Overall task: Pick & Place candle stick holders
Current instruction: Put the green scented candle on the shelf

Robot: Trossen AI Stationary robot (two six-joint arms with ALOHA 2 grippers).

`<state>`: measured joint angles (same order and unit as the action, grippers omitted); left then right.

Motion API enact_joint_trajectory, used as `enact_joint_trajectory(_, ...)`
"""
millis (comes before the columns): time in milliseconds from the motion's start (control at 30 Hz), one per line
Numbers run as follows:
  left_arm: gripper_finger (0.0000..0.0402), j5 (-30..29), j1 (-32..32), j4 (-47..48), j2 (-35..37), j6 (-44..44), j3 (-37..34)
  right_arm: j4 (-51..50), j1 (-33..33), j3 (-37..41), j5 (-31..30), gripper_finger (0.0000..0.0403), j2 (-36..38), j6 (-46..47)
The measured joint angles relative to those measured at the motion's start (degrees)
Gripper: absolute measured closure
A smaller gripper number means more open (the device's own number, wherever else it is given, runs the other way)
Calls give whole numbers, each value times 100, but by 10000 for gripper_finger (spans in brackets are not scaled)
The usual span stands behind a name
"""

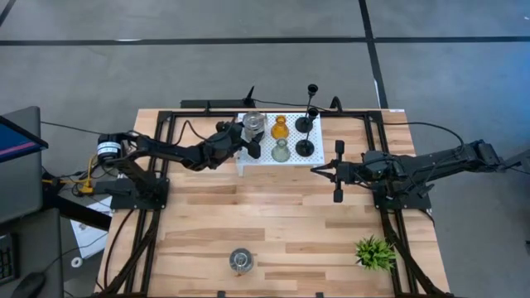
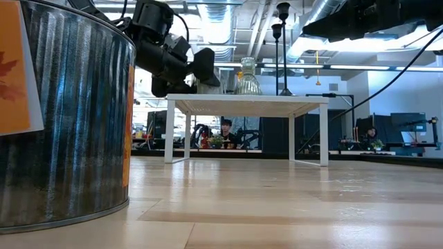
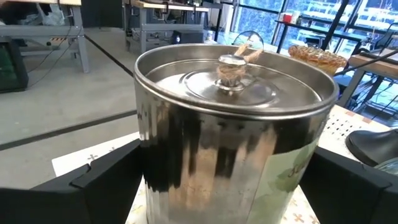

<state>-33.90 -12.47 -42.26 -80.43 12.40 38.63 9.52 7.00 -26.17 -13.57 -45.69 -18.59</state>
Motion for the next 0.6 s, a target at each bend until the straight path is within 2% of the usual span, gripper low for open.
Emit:
enact_joint_trajectory(333,4,114,-63,-854,-713,-8,8,-8,-2,0,0,403,0,0)
enact_joint_trajectory(600,5,327,-41,-839,-577,12,-13,-107,0,0,0,403,2,21)
